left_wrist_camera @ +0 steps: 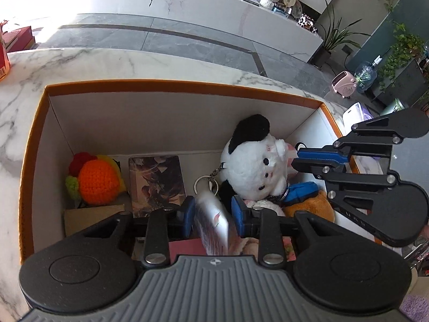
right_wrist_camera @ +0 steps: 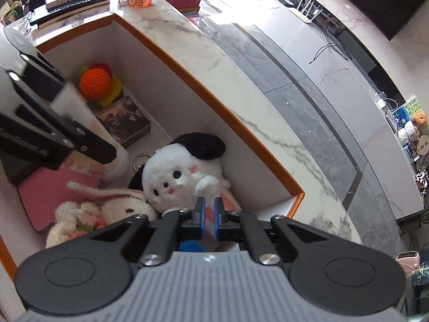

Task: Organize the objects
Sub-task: 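Lower the tube and dog plush into the orange box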

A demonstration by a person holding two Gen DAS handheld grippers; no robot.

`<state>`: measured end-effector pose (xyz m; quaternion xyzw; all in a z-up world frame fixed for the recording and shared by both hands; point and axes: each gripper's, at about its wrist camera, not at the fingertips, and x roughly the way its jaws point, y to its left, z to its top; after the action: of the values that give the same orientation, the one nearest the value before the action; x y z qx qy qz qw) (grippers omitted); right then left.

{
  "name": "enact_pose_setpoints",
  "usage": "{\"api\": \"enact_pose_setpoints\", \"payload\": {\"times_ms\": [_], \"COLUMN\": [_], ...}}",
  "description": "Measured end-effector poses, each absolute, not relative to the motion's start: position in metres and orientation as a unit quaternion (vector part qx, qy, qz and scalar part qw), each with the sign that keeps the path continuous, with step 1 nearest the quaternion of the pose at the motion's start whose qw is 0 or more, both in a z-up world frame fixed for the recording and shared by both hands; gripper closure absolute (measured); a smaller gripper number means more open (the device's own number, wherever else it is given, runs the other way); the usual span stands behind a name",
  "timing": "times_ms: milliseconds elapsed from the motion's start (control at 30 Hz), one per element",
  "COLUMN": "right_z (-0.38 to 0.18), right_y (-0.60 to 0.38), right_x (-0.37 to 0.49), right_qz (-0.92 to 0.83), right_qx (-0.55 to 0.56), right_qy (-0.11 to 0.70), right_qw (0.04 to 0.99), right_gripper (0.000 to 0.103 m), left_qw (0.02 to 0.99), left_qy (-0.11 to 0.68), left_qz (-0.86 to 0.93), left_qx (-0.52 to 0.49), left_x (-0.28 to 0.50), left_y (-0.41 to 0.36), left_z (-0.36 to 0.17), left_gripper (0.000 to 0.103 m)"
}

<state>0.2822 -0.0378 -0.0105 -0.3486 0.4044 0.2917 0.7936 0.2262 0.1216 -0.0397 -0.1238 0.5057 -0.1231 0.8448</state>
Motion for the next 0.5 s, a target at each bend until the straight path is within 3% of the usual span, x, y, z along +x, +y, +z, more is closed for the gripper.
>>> {"api": "enact_pose_setpoints", "payload": {"times_ms": [200, 300, 500], "right_z": [-0.001, 0.002, 0.007], "right_y": [-0.033, -0.029, -0.03], "right_x": [0.274, 0.272, 0.266], "right_qz": [0.316, 0.316, 0.307], "right_qx": [-0.324, -0.325, -0.311], "right_qy": [0.394, 0.385, 0.38], "right_qw": [0.8, 0.804, 0.815], "right_gripper": [0.098, 0.097, 0.095], "left_qw": [0.847, 0.856, 0.863], "left_qy": [0.501, 0.492, 0.487], "left_qz": [-0.12, -0.115, -0.099], "left_qx": [-0.132, -0.112, -0.084], "left_x": [0.224, 0.22, 0.222], "left_y": [0.125, 0.12, 0.114], "left_z": [-0.033, -0.023, -0.019], "left_gripper": [0.071, 0.085, 0.089]}}
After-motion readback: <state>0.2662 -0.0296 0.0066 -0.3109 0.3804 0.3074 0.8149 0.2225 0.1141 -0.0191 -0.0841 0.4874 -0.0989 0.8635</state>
